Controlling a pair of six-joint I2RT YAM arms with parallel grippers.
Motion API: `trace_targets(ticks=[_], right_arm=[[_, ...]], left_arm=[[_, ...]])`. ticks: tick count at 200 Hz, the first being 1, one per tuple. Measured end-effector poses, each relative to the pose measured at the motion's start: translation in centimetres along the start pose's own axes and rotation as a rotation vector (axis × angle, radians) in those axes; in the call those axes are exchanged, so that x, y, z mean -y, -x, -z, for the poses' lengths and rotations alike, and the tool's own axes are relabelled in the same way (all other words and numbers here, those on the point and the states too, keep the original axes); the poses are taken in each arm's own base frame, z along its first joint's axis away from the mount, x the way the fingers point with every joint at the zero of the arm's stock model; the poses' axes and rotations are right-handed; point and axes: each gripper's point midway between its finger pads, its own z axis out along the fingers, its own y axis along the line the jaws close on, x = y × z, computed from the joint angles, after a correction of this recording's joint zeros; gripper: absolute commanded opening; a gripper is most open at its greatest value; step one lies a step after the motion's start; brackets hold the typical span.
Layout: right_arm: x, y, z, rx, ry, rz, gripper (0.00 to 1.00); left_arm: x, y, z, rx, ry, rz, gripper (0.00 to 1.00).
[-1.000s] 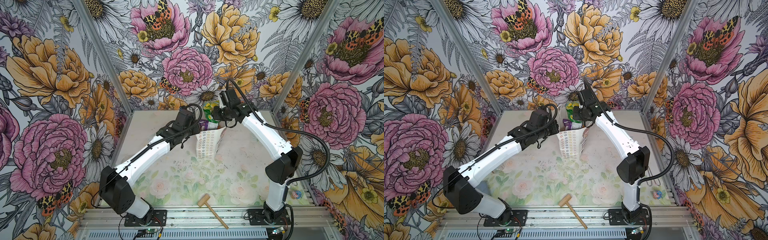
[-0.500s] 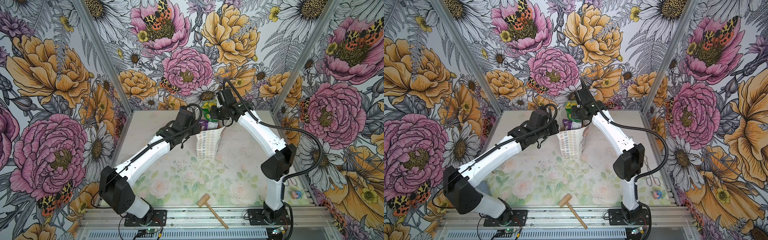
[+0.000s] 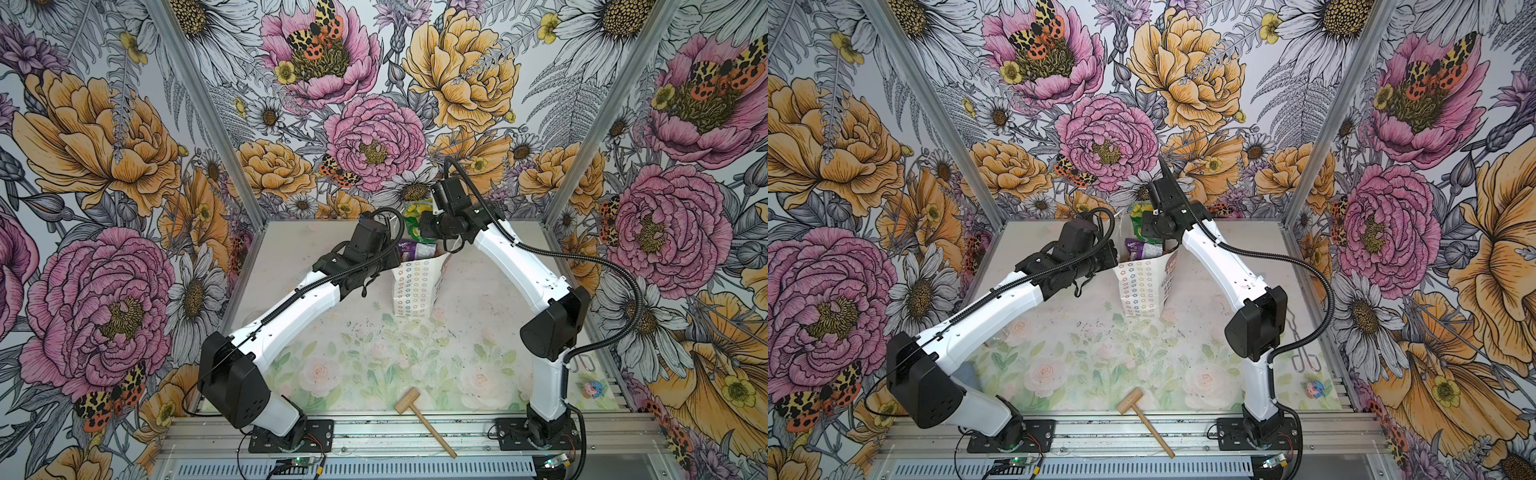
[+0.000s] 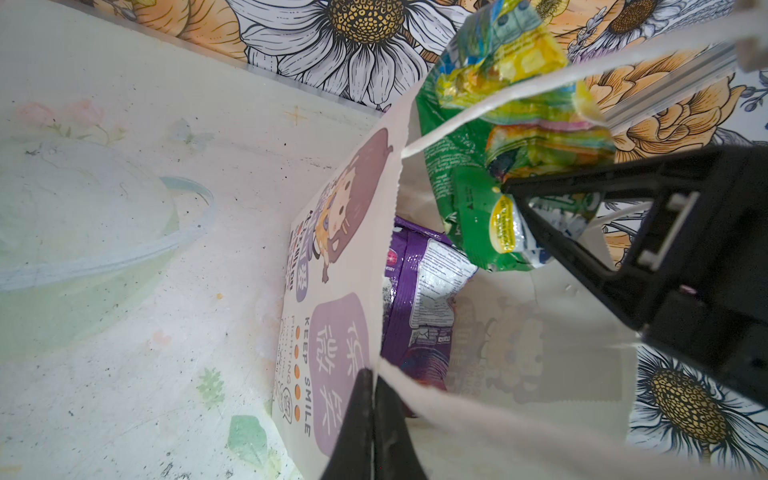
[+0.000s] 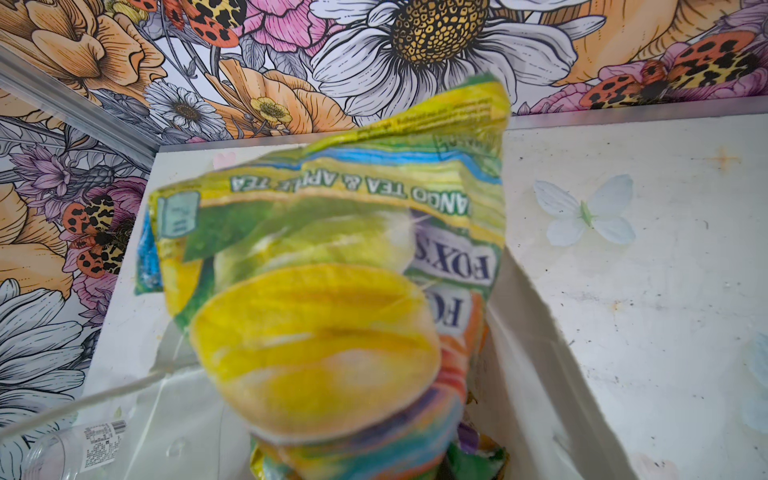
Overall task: Place the snacks into the paper bag
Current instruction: 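Lower the green packet into the bag and open the right gripper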
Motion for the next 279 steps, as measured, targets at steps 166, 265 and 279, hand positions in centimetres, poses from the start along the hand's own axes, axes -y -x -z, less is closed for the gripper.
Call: trace_targets(ticks=[166,265,279], right_arm=[[-1.5,0.1,0.0,-0.001,0.072,0.009,0.5],[-3.2,-1.8,-0.5,-0.073,0.162,0.021,0.71],[-3.3,-1.9,-0.4,-0.075,0.17,0.021,0.71]], left_arm=[[0.0,0.0,-0.1,-0.004,-0.004,0.001,0.0],[0.2,-0.1,-0.1,-0.009,-0.011,0.001,0.0],[0.2,-0.1,-0.1,-0.01,-0.013,0.001,0.0]])
